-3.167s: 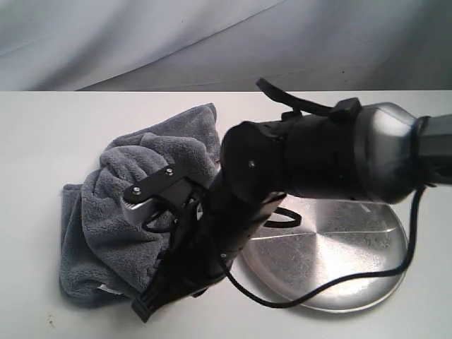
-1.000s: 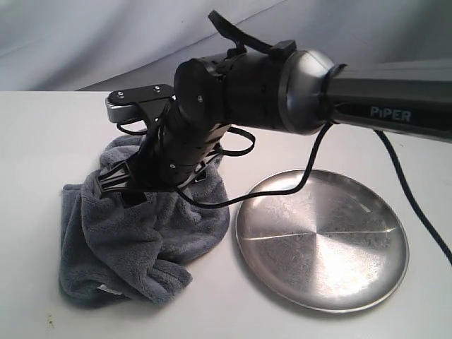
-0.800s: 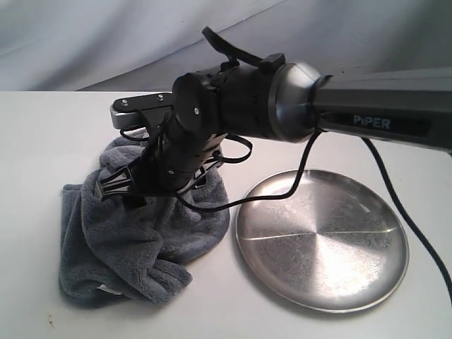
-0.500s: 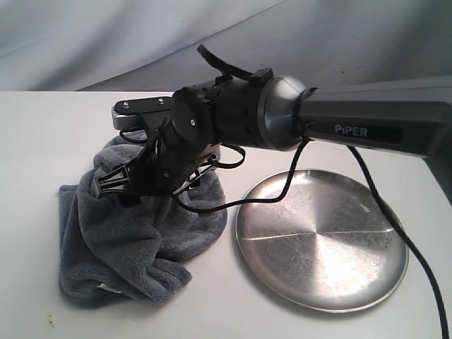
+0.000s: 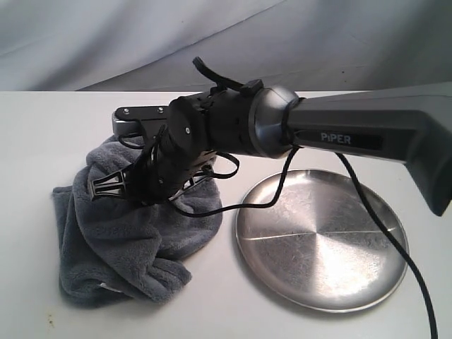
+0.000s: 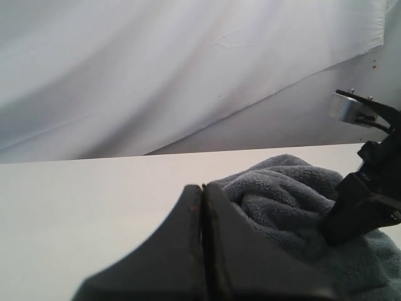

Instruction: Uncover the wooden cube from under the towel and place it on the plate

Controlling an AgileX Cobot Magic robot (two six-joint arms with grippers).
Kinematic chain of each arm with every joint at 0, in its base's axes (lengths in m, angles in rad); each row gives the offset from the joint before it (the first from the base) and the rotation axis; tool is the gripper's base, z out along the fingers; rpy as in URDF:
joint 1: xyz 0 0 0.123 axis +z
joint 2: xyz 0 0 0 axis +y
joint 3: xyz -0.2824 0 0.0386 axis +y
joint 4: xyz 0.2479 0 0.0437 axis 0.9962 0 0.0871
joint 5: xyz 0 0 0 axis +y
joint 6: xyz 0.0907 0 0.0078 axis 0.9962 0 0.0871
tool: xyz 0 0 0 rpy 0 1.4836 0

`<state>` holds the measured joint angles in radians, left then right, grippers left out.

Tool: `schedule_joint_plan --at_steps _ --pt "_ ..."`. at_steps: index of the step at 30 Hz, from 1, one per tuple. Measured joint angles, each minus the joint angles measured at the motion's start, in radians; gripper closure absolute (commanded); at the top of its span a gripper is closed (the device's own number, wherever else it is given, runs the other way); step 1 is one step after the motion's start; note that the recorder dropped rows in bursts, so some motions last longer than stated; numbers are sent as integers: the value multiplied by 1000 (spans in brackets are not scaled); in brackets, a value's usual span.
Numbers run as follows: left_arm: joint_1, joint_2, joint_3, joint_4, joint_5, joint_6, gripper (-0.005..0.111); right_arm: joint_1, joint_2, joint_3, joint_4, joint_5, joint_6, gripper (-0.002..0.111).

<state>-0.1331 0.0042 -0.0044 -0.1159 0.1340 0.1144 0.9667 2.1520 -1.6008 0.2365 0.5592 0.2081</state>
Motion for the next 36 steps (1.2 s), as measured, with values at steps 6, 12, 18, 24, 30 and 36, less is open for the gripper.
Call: schedule_joint_plan --at_steps 6,12,18,24,30,36 --pt "0 0 0 0 0 0 107 0 -2 0 -2 2 2 108" --pt "0 0 0 0 0 0 107 0 -56 3 -23 34 4 108" --pt "0 0 0 0 0 0 107 0 -169 3 -34 45 4 108" --pt "0 0 0 0 0 0 107 0 -262 3 -58 52 4 108" --pt "0 0 0 0 0 0 107 0 -326 3 -139 52 55 108" --pt "0 0 0 0 0 0 107 0 -376 4 -203 55 97 108"
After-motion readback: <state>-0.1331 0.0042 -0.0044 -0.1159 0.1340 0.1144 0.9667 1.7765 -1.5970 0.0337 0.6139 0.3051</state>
